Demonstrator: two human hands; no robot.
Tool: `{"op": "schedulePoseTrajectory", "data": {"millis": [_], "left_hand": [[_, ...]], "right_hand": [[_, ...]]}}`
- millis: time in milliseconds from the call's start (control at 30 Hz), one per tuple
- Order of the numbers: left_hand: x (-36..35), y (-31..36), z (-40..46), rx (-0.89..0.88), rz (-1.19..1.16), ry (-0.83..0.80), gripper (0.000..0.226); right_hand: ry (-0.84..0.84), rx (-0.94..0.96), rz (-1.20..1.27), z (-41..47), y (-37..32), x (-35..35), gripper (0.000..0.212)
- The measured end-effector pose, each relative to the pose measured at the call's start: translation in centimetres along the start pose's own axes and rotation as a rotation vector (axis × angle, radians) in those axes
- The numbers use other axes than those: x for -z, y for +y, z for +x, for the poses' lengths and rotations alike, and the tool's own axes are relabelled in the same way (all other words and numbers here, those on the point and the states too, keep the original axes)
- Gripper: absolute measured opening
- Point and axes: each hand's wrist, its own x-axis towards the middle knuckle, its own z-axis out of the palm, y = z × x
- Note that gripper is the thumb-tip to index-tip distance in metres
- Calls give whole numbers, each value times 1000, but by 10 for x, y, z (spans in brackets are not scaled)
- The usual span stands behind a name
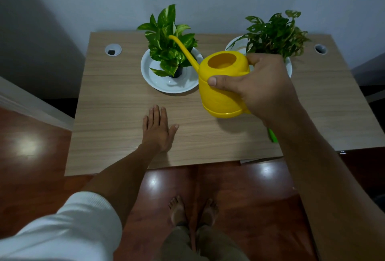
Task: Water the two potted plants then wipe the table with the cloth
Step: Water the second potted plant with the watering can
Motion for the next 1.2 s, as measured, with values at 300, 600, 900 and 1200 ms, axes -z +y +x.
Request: {"op": "schedulePoseTrajectory", "data": {"millis": [300,600,900,1200], "left_hand": [[6,5,-3,-15,-22,21,83],[5,51,-4,-74,-69,-8,92],[-16,148,0,-44,-54,-12,85],[-48,265,3,-135,-10,39,88]], "right_hand": [[101,-48,75,-11,33,6,59],[109,-37,253,-16,66,14,50],[34,44,365,-4,124,62,50],[-6,61,438,13,205,149,59]]}}
